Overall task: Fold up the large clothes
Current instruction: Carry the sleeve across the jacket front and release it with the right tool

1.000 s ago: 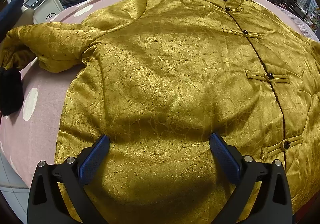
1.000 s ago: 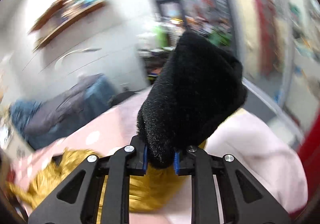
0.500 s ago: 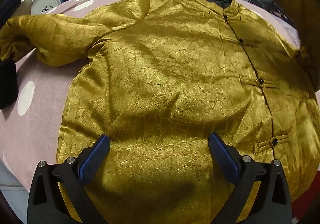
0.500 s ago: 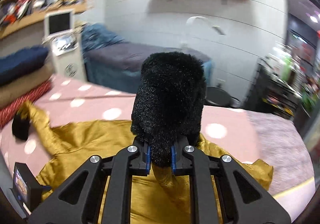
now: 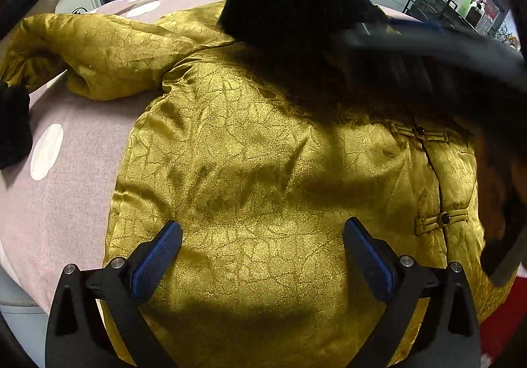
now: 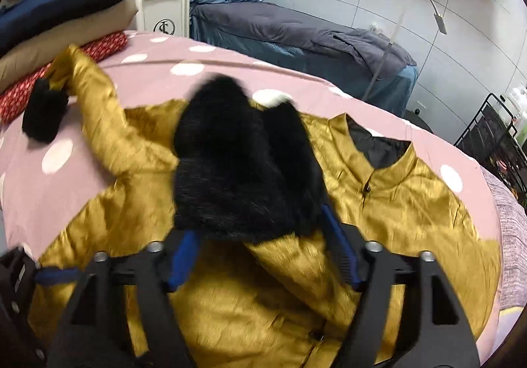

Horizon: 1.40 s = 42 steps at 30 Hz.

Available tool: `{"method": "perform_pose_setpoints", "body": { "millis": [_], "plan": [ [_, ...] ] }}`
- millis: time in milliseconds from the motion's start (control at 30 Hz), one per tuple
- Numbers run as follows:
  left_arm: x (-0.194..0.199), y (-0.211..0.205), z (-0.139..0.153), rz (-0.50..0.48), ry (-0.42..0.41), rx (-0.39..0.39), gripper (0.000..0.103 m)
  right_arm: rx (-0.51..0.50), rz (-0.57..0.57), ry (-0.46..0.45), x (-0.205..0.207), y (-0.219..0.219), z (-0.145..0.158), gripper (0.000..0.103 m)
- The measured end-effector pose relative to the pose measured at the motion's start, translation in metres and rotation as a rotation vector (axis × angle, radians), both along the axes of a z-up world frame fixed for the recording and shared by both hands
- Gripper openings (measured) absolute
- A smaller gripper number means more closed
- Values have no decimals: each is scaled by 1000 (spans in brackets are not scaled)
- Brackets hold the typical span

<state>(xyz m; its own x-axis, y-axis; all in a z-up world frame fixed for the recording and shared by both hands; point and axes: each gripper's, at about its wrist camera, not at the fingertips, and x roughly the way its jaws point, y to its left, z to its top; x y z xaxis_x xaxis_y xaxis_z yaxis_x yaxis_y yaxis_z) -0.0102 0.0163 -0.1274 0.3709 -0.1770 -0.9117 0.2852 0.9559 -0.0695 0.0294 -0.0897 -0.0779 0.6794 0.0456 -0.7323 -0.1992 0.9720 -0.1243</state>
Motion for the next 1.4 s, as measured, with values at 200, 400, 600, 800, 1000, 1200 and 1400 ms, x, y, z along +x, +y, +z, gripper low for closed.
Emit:
{"method": "perform_pose_setpoints", "body": {
  "millis": [200,400,600,800,1000,1200,1400],
  "plan": [
    [2,-3,-4,-4,3,12,97,-63,15,-4,-32,5,-17,87],
    [-1,-8,-3,-36,-11,60,97,-125,29,-52,-69,1,-16,87],
    [-4,9,3,-30,-2,15,97,-34,-48,-47,-95,-33,-10,87],
    [14,37,36,52,-32,-163,96,96,-241,-54,-105,-94,1,87],
    [74,17,70,-26,-105,-266,96,253,-462,-41,-94,-164,5,87],
    [141,-42,28,-121,84,-269,48,340,-571,6,-96,-201,1,87],
    [134,-77,66,-241,-61,-255,15,312,-587,21,-107,-209,-8,87]
  ]
}}
